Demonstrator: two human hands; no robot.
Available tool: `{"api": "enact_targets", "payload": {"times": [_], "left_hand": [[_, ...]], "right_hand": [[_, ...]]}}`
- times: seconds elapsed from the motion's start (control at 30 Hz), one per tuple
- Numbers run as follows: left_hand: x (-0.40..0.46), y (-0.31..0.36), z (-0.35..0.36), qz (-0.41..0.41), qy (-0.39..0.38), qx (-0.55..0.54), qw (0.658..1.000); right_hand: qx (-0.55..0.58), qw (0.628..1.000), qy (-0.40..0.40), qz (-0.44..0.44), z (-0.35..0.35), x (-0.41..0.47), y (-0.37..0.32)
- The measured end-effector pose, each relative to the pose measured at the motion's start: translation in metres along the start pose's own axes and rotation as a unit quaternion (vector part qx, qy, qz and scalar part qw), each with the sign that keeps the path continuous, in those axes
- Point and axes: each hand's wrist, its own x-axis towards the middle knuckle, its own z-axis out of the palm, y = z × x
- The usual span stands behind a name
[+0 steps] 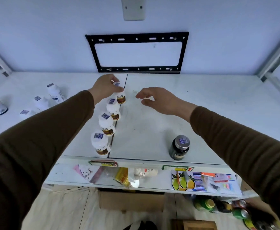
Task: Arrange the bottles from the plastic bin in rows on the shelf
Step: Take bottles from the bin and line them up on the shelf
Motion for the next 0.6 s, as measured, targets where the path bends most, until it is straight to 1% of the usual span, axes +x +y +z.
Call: {"api": "enact_targets", "payload": {"times": [0.1, 0.27, 0.47, 0.6], "left_hand": [[0.004, -0.008, 0.004, -0.02, -0.016, -0.004, 1.0], [0.007, -0.016, 0.005, -0.039, -0.015, -0.012, 0.999], [0.011, -0.018, 0.005, -0.045, -0.024, -0.015, 0.999], [0.008, -0.016, 0.004, -0.06, -0.048, -0.015, 0.997]], "right_hand": [[0.001, 1.0, -0.006, 0.008, 0.001, 0.003, 0.007], [0.01, 1.0, -0.009, 0.015, 0.001, 0.007, 0.011], [0.01, 1.0, -0.013, 0.01, -0.001, 0.008, 0.007], [0.007, 1.0, -0.018, 0.01, -0.002, 0.007, 0.006]]}}
